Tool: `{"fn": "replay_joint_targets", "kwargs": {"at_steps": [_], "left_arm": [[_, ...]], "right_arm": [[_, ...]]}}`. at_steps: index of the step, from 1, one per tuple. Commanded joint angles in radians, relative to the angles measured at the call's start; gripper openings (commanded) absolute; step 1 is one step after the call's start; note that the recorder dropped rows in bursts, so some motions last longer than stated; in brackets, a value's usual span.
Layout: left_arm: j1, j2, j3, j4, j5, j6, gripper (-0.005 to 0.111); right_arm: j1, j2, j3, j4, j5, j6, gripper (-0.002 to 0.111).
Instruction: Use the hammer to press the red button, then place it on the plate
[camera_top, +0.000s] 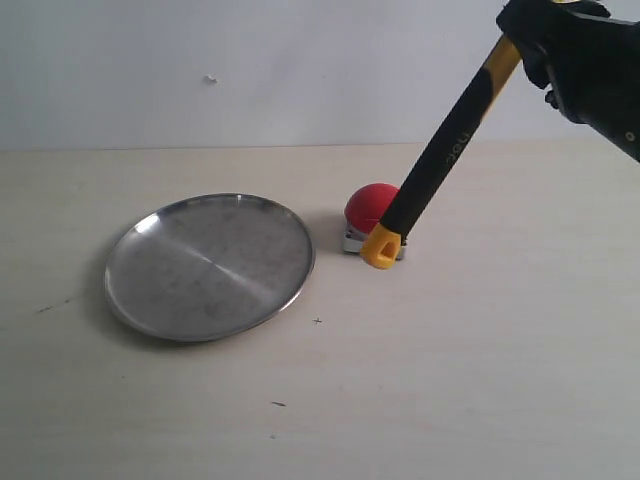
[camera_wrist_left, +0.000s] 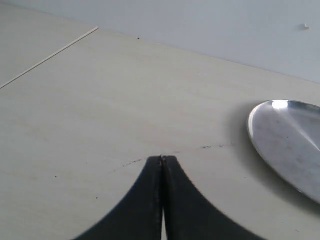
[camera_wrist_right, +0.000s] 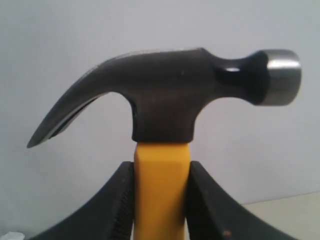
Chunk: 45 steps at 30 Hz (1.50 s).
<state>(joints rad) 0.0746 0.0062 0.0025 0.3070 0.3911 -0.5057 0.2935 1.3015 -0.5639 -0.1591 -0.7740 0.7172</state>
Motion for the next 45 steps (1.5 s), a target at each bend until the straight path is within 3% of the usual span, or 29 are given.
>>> {"fn": "replay_joint_targets", "kwargs": {"at_steps": [1,9,13,22,25,27,30,34,37,41,45], "left_arm": [[-0.007,-0.006,-0.002,-0.006,-0.004,0.001,0.000],[-0.006,-0.006,-0.002,-0.003,-0.004,0.005,0.000],[-0.006,-0.006,-0.002,0.098,-0.035,0.047,0.000],[-0.006,-0.006,-0.002,0.071,-0.600,-0.030,0.000],[-0.006,-0.006,-0.002,0.076,-0.752,-0.306,0.000],[-0.006,-0.006,-0.002,0.076,-0.822,-0.412,0.000],[-0.006,-0.006,-0.002,0.081,-0.928,-0.429,0.000],[-0.005,-0.006,-0.015,-0.089,-1.080,-0.409,0.000],[-0.005,0.007,-0.110,-0.099,-1.028,-0.374,0.000],[-0.005,0.125,-0.269,0.102,-0.871,-0.418,0.000],[-0.005,0.354,-0.394,0.601,-0.883,-0.833,0.000]], "right_arm": [[-0.002,-0.008,-0.011,-0.091,-0.123,0.066,0.000],[-0.002,-0.008,-0.011,-0.105,-0.136,0.071,0.000],[-0.002,-0.008,-0.011,-0.123,-0.140,0.081,0.000],[-0.002,-0.008,-0.011,-0.131,-0.182,0.096,0.000],[-0.002,-0.008,-0.011,-0.131,-0.184,0.096,0.000],[-0.002,-0.008,-0.011,-0.131,-0.184,0.096,0.000],[-0.002,-0.008,-0.011,-0.131,-0.184,0.096,0.000],[-0.002,-0.008,-0.011,-0.131,-0.184,0.096,0.000],[-0.002,-0.008,-0.011,-0.131,-0.184,0.096,0.000],[-0.002,-0.008,-0.011,-0.131,-0.184,0.096,0.000],[-0.002,-0.008,-0.011,-0.136,-0.184,0.096,0.000]]}}
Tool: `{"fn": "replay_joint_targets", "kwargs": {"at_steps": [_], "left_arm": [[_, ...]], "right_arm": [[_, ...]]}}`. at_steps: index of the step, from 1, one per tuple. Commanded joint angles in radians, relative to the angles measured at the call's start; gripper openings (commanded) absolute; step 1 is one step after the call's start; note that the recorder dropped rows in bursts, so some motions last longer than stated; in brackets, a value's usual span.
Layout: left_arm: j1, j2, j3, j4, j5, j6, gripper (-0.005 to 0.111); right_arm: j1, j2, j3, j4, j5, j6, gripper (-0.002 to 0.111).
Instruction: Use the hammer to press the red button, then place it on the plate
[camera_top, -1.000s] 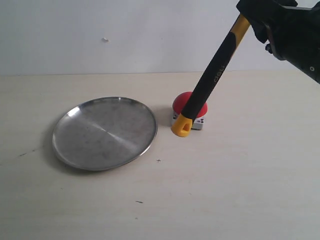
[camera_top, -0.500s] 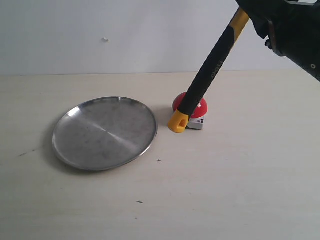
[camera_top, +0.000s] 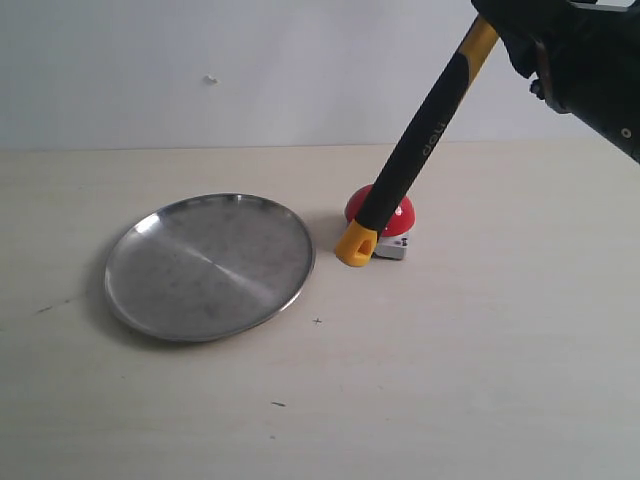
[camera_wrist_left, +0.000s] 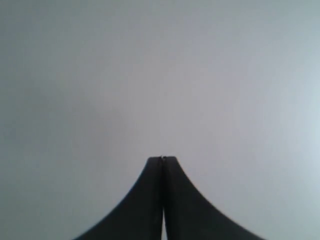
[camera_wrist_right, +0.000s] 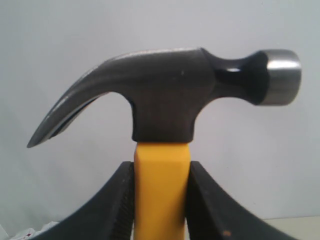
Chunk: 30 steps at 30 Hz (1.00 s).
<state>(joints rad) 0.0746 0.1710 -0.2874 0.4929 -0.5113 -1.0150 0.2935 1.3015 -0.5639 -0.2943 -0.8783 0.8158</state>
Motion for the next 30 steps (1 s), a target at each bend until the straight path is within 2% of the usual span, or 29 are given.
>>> {"fn": "replay_joint_targets", "kwargs": {"at_steps": [1,4,8,10,13,15,18,19,22,24,25,26,27,28,29,30], "left_arm": [[-0.005,0.262,-0.139,0.554,-0.012,-0.433,0.000],[-0.005,0.476,-0.248,0.888,-0.103,-0.669,0.000],[-0.007,0.758,-0.414,1.209,-0.197,-0.908,0.000],[-0.007,0.862,-0.472,1.252,-0.225,-0.954,0.000],[-0.023,0.981,-0.520,1.252,-0.190,-0.896,0.000],[-0.048,1.036,-0.537,1.252,-0.078,-0.831,0.000],[-0.106,1.081,-0.542,1.252,0.193,-0.612,0.000],[-0.134,1.097,-0.542,1.252,0.330,-0.535,0.000],[-0.187,1.135,-0.538,1.252,0.663,-0.509,0.000],[-0.201,1.158,-0.527,1.156,0.812,-0.418,0.000],[-0.207,1.170,-0.527,1.039,0.878,-0.289,0.000],[-0.207,1.204,-0.541,0.784,1.004,0.044,0.000],[-0.207,1.229,-0.557,0.650,1.091,0.233,0.000],[-0.207,1.284,-0.601,0.440,1.279,0.505,0.000],[-0.207,1.304,-0.621,0.370,1.342,0.556,0.000],[-0.207,1.334,-0.677,0.177,1.404,0.651,0.000]], "right_arm": [[-0.002,-0.008,-0.011,-0.001,-0.079,-0.003,0.000],[-0.002,-0.008,-0.011,-0.004,-0.077,-0.003,0.000],[-0.002,-0.008,-0.011,-0.004,-0.077,-0.003,0.000],[-0.002,-0.008,-0.011,-0.004,-0.077,-0.003,0.000],[-0.002,-0.008,-0.011,-0.004,-0.080,-0.003,0.000],[-0.002,-0.008,-0.011,-0.004,-0.080,-0.003,0.000],[-0.002,-0.008,-0.011,-0.004,-0.080,-0.003,0.000],[-0.002,-0.008,-0.011,-0.004,-0.080,-0.003,0.000],[-0.002,-0.008,-0.011,0.000,-0.081,-0.003,0.000],[-0.002,-0.008,-0.011,0.003,-0.081,-0.003,0.000],[-0.002,-0.008,-0.011,0.005,-0.083,-0.003,0.000],[-0.002,-0.008,-0.011,0.005,-0.090,-0.003,0.000],[-0.002,-0.008,-0.011,0.005,-0.090,-0.003,0.000],[-0.002,-0.008,-0.011,0.005,-0.090,-0.003,0.000],[-0.002,-0.008,-0.011,0.005,-0.090,-0.003,0.000],[-0.002,-0.008,-0.011,0.005,-0.090,-0.003,0.000]]}}
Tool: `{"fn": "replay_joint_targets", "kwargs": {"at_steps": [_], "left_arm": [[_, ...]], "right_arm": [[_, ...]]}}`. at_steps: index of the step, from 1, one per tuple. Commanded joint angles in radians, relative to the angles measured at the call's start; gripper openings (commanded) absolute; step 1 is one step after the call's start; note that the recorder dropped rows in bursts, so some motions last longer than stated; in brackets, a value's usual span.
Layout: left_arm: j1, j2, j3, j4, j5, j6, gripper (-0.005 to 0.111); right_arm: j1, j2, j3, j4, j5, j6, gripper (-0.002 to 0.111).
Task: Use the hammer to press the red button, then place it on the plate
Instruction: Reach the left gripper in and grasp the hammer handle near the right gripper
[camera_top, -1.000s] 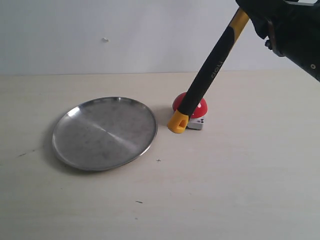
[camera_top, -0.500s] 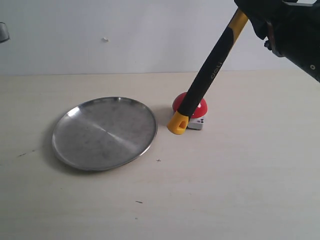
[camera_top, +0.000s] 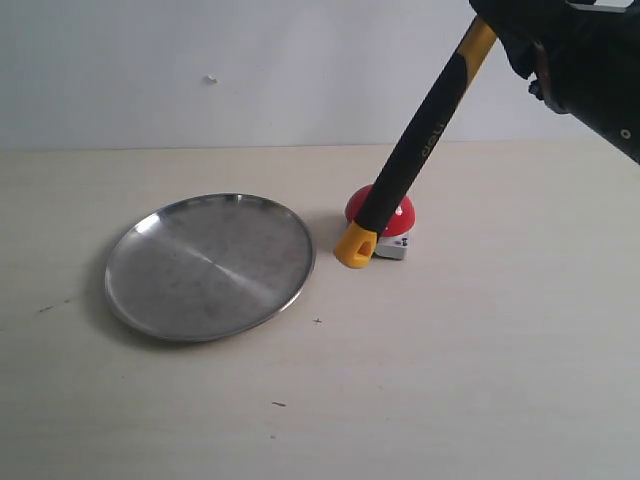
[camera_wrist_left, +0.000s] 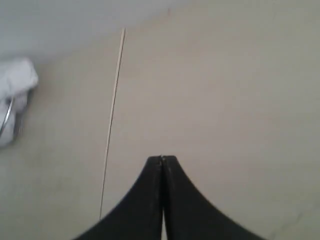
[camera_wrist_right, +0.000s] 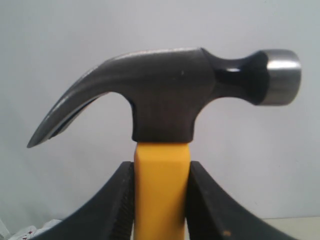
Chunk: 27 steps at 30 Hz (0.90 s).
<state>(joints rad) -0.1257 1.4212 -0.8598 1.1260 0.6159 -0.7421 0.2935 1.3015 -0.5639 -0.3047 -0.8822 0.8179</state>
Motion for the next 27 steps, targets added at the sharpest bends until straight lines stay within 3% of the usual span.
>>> {"fn": "replay_joint_targets", "kwargs": {"at_steps": [1,2,3,5,7,10,13,18,20,23,27], "left_arm": [[-0.006,0.089,-0.128,-0.565,0.283,0.434,0.000],[-0.006,0.091,-0.183,-0.822,0.275,0.568,0.000],[-0.006,0.091,-0.208,-0.939,0.270,0.644,0.000],[-0.030,0.091,-0.274,-1.475,0.272,1.049,0.000],[-0.107,0.087,-0.303,-1.721,0.259,1.253,0.000],[-0.312,0.087,-0.344,-1.628,0.118,1.253,0.000],[-0.519,0.085,-0.402,-1.450,0.016,1.083,0.000],[-0.671,0.079,-0.472,-1.321,0.006,0.978,0.004],[-0.700,0.081,-0.477,-1.321,-0.006,0.978,0.013],[-0.725,0.093,-0.477,-1.298,-0.021,0.978,0.036],[-0.725,0.130,-0.477,-1.292,-0.072,0.978,0.081]], "right_arm": [[-0.002,-0.008,-0.011,0.015,-0.086,-0.005,0.000],[-0.002,-0.008,-0.011,0.015,-0.086,-0.005,0.000],[-0.002,-0.008,-0.011,0.015,-0.086,-0.005,0.000],[-0.002,-0.008,-0.011,0.015,-0.086,-0.005,0.000],[-0.002,-0.008,-0.011,0.015,-0.086,-0.005,0.000],[-0.002,-0.008,-0.011,0.015,-0.086,-0.005,0.000],[-0.002,-0.008,-0.011,0.015,-0.086,-0.005,0.000],[-0.002,-0.008,-0.011,0.017,-0.085,-0.005,0.000],[-0.002,-0.008,-0.011,0.017,-0.085,-0.005,0.000],[-0.002,-0.008,-0.011,0.018,-0.085,-0.002,0.000],[-0.002,-0.008,-0.011,0.018,-0.085,0.024,0.000]]}}
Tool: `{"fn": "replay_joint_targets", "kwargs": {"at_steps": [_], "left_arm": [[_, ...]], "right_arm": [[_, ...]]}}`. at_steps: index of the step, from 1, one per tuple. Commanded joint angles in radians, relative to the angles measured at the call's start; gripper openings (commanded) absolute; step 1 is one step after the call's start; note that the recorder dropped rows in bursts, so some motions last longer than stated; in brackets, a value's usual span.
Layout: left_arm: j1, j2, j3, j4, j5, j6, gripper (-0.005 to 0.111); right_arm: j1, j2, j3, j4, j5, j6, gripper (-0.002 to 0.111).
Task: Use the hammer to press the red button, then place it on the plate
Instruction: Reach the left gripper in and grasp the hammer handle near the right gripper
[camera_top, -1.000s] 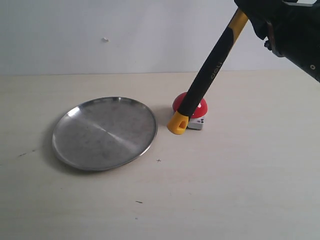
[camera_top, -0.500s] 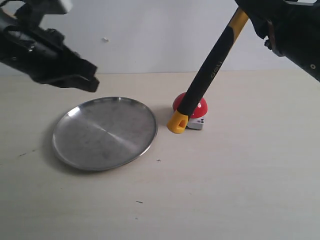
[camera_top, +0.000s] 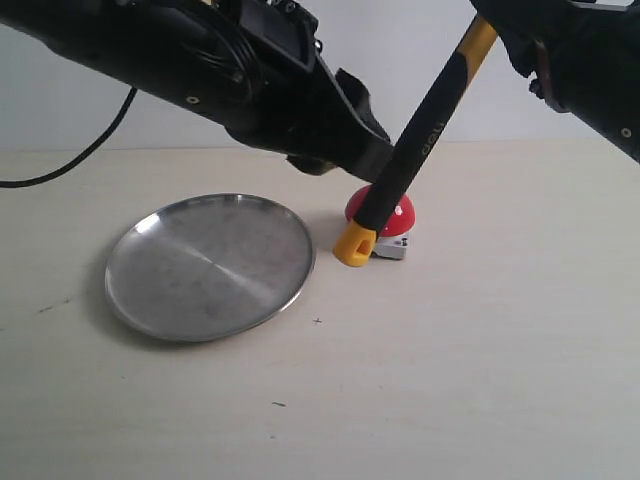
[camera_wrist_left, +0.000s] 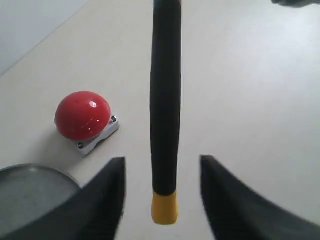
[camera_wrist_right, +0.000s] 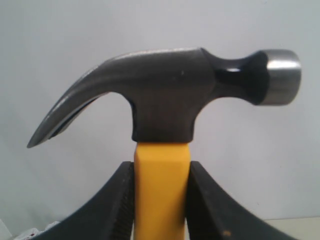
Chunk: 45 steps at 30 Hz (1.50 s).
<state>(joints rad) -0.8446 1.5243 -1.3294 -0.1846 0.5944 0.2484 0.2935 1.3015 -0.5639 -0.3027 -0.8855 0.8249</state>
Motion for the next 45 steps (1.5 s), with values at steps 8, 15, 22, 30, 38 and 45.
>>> {"fn": "replay_joint_targets", "kwargs": {"at_steps": [8,15,22,30,38,45], "left_arm": [[-0.006,0.093,-0.007,0.016,-0.126,-0.011,0.087],[-0.006,0.176,-0.007,0.012,-0.250,-0.015,0.087],[-0.006,0.246,-0.007,0.002,-0.314,-0.003,0.087],[-0.006,0.266,-0.007,-0.012,-0.337,0.029,0.074],[-0.006,0.266,-0.007,-0.015,-0.337,0.029,0.022],[-0.006,0.266,-0.007,-0.017,-0.337,0.029,0.000]], "right_arm": [[-0.002,-0.008,-0.011,0.016,-0.082,0.017,0.000],[-0.002,-0.008,-0.011,0.016,-0.082,0.017,0.000],[-0.002,-0.008,-0.011,0.016,-0.082,0.017,0.000],[-0.002,-0.008,-0.011,0.016,-0.082,0.015,0.000],[-0.002,-0.008,-0.011,0.016,-0.082,0.015,0.000],[-0.002,-0.008,-0.011,0.016,-0.082,0.015,0.000]]}}
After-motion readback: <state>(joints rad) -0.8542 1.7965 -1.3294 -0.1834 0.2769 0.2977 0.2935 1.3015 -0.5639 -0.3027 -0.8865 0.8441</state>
